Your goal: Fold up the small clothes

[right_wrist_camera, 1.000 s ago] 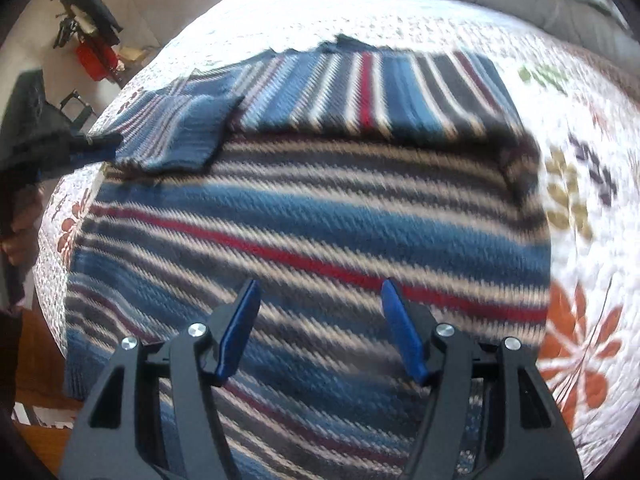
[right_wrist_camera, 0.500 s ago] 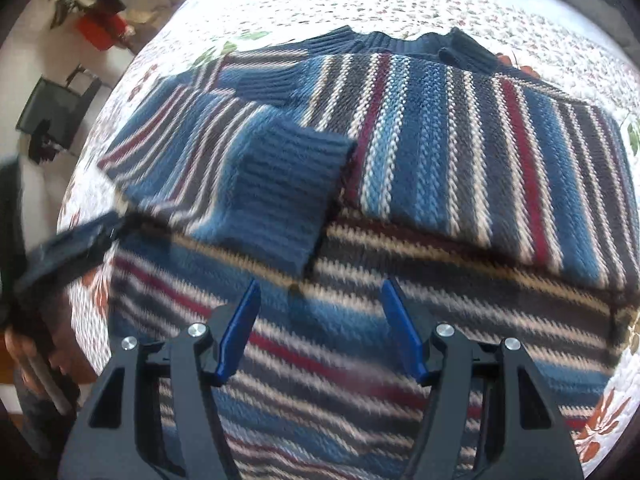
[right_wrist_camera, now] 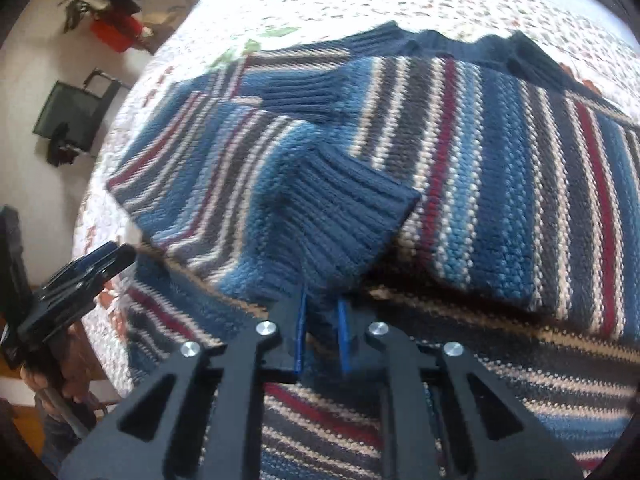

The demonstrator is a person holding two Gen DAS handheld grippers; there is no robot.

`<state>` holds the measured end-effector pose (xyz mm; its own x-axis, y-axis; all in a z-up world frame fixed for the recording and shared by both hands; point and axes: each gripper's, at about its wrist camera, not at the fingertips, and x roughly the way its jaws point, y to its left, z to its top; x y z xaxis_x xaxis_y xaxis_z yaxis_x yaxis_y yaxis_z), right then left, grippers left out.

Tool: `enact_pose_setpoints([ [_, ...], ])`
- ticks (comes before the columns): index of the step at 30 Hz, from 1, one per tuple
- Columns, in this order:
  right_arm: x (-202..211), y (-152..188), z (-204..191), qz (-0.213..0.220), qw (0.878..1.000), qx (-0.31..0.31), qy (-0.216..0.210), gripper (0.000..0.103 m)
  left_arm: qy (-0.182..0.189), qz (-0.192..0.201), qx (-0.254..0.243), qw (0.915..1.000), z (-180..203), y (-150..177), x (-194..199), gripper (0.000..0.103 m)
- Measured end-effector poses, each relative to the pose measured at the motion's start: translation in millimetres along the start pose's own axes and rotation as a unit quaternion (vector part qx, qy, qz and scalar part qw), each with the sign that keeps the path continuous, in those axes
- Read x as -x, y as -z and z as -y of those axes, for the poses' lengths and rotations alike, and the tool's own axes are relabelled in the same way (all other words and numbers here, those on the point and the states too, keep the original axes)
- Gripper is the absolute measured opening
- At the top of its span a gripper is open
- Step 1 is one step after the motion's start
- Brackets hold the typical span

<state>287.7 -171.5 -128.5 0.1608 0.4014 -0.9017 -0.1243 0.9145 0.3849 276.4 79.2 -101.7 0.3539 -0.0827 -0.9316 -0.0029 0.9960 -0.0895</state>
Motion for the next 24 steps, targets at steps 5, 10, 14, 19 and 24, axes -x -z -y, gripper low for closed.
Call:
enact_pose_setpoints([
  [5, 40, -6, -6, 0.046, 0.998, 0.038, 0.0, 0.009, -0.006, 0.024, 0.01, 0.9997, -5, -1, 9, 0.067],
  [10, 96, -18, 2, 0.099, 0.989, 0.082, 0.073, 0.009, -0.012, 0.032, 0.007, 0.9994, -1, -2, 11, 0.069],
  [14, 123, -22, 30, 0.124, 0.98, 0.08, 0.131, 0.009, -0.019, 0.028, -0.007, 0.9994, 10, -1, 3, 0.069],
  [19, 132, -31, 89, 0.124, 0.981, 0.021, 0.148, 0.005, -0.063, 0.031, -0.034, 0.997, 29, -5, -15, 0.069],
  [24, 107, -32, 135, 0.1, 0.984, -0.033, 0.145, 0.005, -0.124, 0.038, -0.071, 0.989, 44, -14, -37, 0.069],
])
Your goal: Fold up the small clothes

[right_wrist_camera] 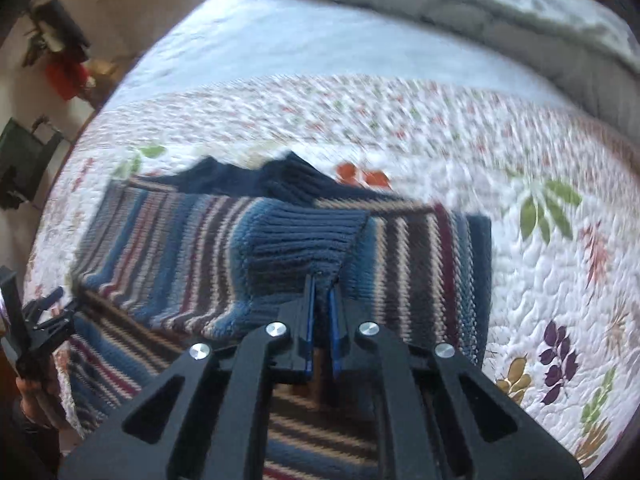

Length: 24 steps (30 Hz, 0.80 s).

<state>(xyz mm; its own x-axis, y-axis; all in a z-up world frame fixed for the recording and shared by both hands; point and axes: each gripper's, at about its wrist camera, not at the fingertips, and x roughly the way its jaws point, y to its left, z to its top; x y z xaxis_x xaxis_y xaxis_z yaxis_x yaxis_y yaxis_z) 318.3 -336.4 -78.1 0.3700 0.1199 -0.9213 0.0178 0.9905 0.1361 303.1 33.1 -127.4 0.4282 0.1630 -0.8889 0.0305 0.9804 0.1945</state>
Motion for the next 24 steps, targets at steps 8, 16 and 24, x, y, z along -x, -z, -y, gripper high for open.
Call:
enact_pose_setpoints([
  [8, -51, 18, 8, -0.032, 0.998, 0.022, 0.047, 0.011, -0.016, -0.019, -0.007, 0.9997, 4, -15, -24, 0.07],
  [16, -22, 10, 19, -0.01, 0.999, 0.016, 0.027, 0.025, 0.109, -0.008, 0.021, 0.9937, -6, -30, 18, 0.07],
  [24, -64, -20, 33, -0.067, 0.994, -0.06, -0.055, 0.036, 0.118, -0.025, 0.002, 0.9927, 51, -72, -11, 0.076],
])
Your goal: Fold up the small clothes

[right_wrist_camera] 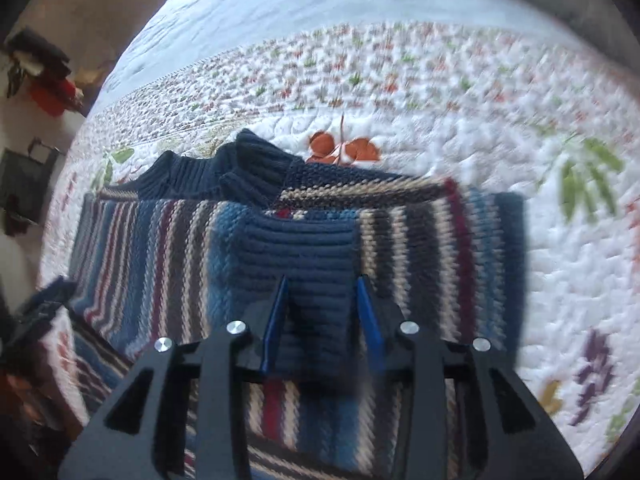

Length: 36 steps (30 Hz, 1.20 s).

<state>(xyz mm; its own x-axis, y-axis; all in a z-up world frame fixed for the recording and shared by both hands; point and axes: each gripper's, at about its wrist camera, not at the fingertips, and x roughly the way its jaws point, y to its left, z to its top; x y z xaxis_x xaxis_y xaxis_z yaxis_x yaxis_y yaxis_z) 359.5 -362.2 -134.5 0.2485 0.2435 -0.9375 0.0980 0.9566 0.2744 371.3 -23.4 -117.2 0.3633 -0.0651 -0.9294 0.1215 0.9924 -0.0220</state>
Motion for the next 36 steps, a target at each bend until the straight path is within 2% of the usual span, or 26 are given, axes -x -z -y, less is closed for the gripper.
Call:
enact_pose_setpoints([
  [2, -4, -3, 2, 0.001, 1.0, -0.01, -0.011, 0.027, -0.003, -0.017, -0.001, 0.9999, 4, 0, -18, 0.076],
  [3, -2, -4, 1, 0.008, 1.0, -0.005, -0.018, 0.017, -0.009, -0.017, 0.0, 0.9998, 4, 2, -23, 0.077],
  [6, 15, -9, -5, 0.058, 0.998, 0.022, -0.034, 0.008, -0.015, -0.009, -0.002, 0.9998, 4, 5, -29, 0.08],
  [9, 18, -9, -5, 0.073, 0.996, 0.033, 0.029, 0.002, -0.013, -0.007, 0.001, 0.9999, 2, 5, -31, 0.081],
  [12, -3, -5, 2, 0.045, 0.998, 0.025, 0.039, 0.002, -0.015, -0.009, 0.004, 0.9998, 2, 6, -33, 0.083],
  [15, -8, 2, 2, 0.046, 0.998, 0.026, 0.046, 0.004, -0.025, -0.008, -0.01, 0.9996, 6, 8, -32, 0.083],
  [19, 13, 18, 1, 0.066, 0.997, 0.018, 0.03, 0.02, -0.034, -0.012, -0.014, 0.9992, 11, 16, -22, 0.082],
  [22, 23, 33, -5, 0.078, 0.996, 0.04, 0.017, 0.021, -0.057, 0.004, -0.042, 0.9975, 23, 28, -12, 0.082],
  [25, 8, 47, -12, 0.041, 0.997, 0.058, 0.041, 0.021, -0.073, 0.015, -0.058, 0.9955, 33, 38, -11, 0.082],
  [28, 0, 50, -11, 0.042, 0.996, 0.055, 0.05, 0.021, -0.082, 0.013, -0.059, 0.9948, 37, 43, -20, 0.082],
  [31, 5, 52, -13, 0.047, 0.996, 0.051, 0.053, 0.022, -0.071, 0.007, -0.051, 0.9961, 31, 40, -14, 0.082],
  [34, 28, 66, -10, 0.063, 0.997, 0.041, 0.014, 0.024, -0.032, -0.001, -0.022, 0.9992, 18, 42, 3, 0.082],
  [36, 42, 92, -11, 0.067, 0.997, 0.04, -0.006, 0.029, -0.01, -0.007, -0.01, 0.9999, 7, 54, 19, 0.082],
])
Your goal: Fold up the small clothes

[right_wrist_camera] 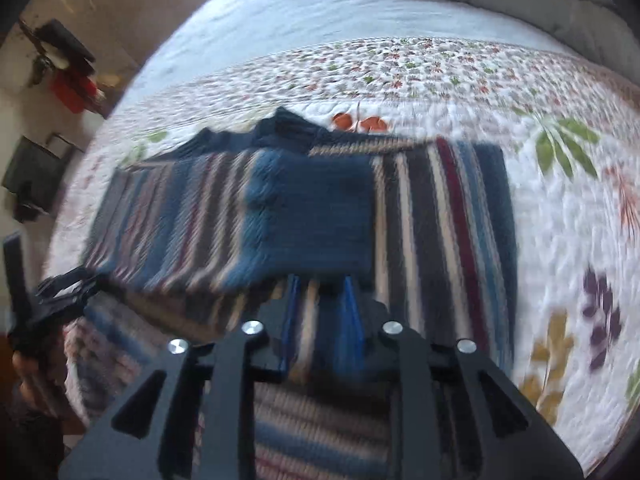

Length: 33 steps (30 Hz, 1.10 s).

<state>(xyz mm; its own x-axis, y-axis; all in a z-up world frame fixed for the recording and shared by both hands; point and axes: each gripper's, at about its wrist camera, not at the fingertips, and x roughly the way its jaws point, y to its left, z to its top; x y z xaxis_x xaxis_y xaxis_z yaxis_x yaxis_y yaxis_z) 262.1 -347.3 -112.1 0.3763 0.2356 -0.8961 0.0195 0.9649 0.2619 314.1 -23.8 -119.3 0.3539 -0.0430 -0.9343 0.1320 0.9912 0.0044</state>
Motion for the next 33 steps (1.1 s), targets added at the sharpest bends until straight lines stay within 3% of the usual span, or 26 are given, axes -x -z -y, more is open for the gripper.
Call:
enact_pose_setpoints([
  [3, 21, 52, -2, -0.013, 1.0, 0.009, -0.012, 0.03, 0.009, -0.016, 0.003, 0.9998, -16, 31, 15, 0.082],
  [8, 43, 137, 0, -0.04, 0.999, 0.013, 0.004, 0.031, -0.019, -0.043, -0.003, 0.9989, -48, 92, 33, 0.082],
  [14, 57, 205, -5, -0.053, 0.998, -0.012, 0.016, 0.032, -0.027, -0.063, -0.007, 0.9976, -56, 146, 46, 0.082],
  [18, 51, 232, -7, -0.056, 0.997, -0.036, 0.029, 0.034, -0.025, -0.068, -0.001, 0.9974, -53, 165, 38, 0.082],
  [21, 42, 239, -8, -0.045, 0.997, -0.039, 0.039, 0.036, -0.026, -0.061, 0.012, 0.9978, -55, 168, 31, 0.089],
  [24, 40, 238, -4, -0.038, 0.997, -0.055, 0.032, 0.037, -0.024, -0.058, 0.019, 0.9978, -57, 169, 32, 0.09],
  [27, 56, 241, -6, -0.035, 0.997, -0.055, 0.029, 0.037, -0.025, -0.063, 0.021, 0.9974, -61, 174, 44, 0.089],
  [31, 85, 255, -7, -0.031, 0.998, -0.047, 0.025, 0.05, -0.024, -0.078, 0.012, 0.9966, -73, 192, 64, 0.089],
  [33, 96, 268, -3, -0.036, 0.998, -0.05, 0.024, 0.051, -0.019, -0.084, 0.016, 0.9962, -82, 203, 70, 0.089],
])
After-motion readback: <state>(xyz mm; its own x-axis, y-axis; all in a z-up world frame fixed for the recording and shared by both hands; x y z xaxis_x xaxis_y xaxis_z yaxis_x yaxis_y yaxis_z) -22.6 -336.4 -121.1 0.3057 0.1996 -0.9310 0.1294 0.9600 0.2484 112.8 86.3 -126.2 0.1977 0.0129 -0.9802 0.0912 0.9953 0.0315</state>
